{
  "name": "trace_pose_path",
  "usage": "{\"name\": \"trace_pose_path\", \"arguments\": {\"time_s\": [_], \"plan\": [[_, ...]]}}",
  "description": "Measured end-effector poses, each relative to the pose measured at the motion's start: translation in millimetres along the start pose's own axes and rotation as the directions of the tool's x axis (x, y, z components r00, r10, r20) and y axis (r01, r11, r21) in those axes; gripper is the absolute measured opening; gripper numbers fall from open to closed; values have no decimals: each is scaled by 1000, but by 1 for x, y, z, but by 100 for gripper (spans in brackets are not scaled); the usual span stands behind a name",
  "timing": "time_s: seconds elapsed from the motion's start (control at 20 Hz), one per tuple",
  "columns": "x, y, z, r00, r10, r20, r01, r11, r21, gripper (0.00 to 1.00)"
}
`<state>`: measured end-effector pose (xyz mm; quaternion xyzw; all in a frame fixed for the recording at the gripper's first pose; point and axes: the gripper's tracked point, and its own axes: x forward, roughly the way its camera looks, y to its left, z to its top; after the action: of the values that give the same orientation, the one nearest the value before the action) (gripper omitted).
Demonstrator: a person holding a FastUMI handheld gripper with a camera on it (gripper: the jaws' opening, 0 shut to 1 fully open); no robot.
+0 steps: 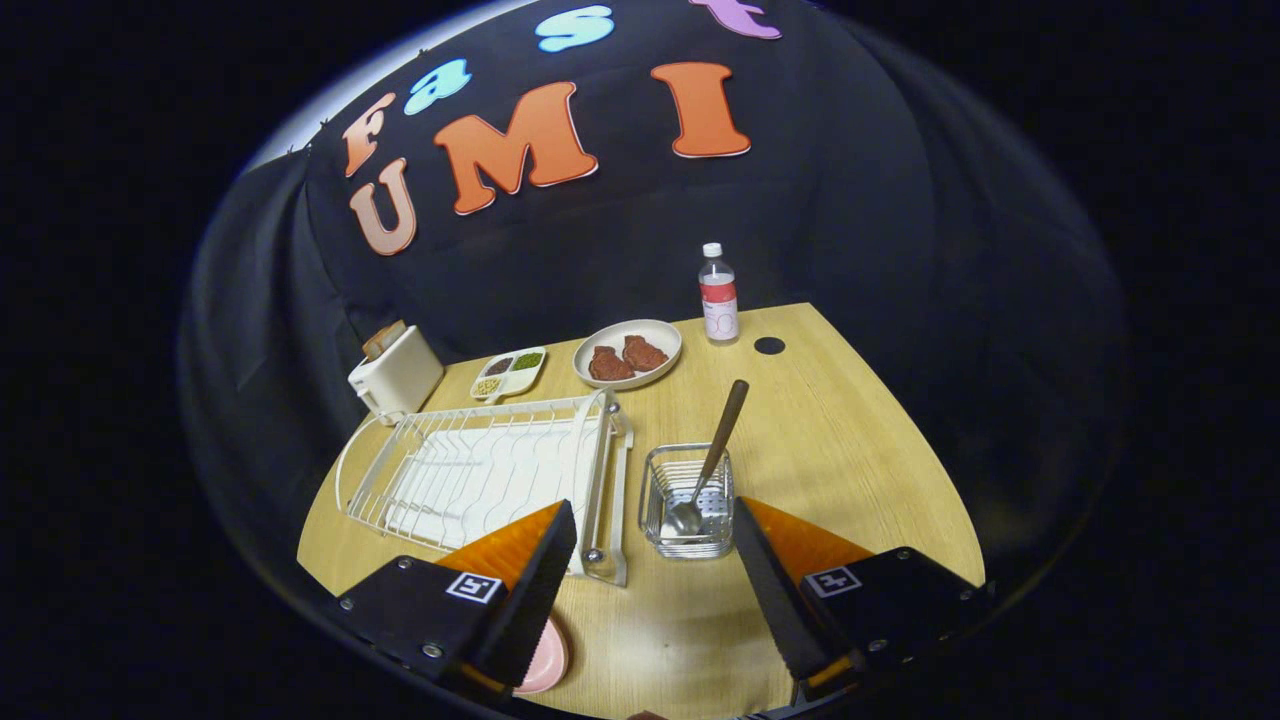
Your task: Take the plate from the dish rack, then take the spoon from the basket and place it into the plate.
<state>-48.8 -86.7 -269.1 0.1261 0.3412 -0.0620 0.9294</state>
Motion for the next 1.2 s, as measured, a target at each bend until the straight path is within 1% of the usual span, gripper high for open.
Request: {"name": "trace_pose_path", "arguments": {"time_s": [0.2, 0.45, 0.55, 0.7, 0.75, 0.9, 0.95, 1.0, 1.05, 1.1, 1.15, 1.2], "plan": [[31, -22, 26, 995, -32, 99, 33, 999, -12, 94], [71, -36, 43, 984, -48, 172, 59, 996, -60, 93], [87, -42, 45, 983, -54, 175, 67, 996, -67, 90], [110, -48, 38, 989, -57, 134, 62, 997, -37, 85], [118, -50, 36, 991, -57, 122, 61, 998, -30, 80], [136, -55, 25, 995, -63, 75, 65, 998, -24, 69], [140, -54, 22, 997, -57, 58, 59, 998, -19, 62], [143, -54, 21, 997, -55, 50, 56, 998, -14, 59], [145, -54, 21, 998, -53, 46, 54, 999, -9, 52], [146, -55, 21, 998, -52, 42, 52, 999, 0, 49], [147, -53, 21, 998, -43, 40, 43, 999, 18, 42], [145, -50, 20, 999, -35, 31, 34, 999, 36, 38]]}}
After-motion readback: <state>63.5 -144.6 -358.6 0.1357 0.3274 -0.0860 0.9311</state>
